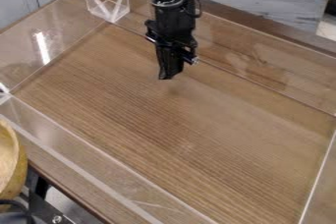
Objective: Remove the green block from inside the brown bowl and put it on the table
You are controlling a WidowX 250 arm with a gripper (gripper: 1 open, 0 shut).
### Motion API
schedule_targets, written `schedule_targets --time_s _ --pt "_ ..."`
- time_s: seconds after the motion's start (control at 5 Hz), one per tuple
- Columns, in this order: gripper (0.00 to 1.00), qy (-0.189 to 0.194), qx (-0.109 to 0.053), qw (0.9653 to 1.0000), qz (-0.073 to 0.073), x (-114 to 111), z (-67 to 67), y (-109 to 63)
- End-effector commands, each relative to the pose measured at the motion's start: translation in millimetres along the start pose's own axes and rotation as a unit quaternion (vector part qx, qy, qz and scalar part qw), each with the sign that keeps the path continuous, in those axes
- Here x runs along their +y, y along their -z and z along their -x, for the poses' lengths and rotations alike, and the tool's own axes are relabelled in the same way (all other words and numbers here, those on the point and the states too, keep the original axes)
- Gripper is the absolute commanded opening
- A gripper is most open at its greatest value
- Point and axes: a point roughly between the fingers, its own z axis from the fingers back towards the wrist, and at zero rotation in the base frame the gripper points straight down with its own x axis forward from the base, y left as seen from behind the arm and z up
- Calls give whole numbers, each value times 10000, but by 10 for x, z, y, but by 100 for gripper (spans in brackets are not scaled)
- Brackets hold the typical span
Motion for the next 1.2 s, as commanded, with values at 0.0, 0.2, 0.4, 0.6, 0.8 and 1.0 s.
schedule_targets --time_s 0.0,0.2,0.4,0.6,0.8,1.0 --pt "0 -43 -330 9994 -121 112 -93 -182" --pt "0 -48 -366 9993 -92 141 -96 -188" --pt "0 -52 -394 9992 -66 171 -102 -182" --pt "0 -57 -412 9991 -38 192 -108 -170" --pt "0 -74 -423 9991 -8 209 -110 -167" --pt "0 -94 -431 9990 21 225 -111 -167"
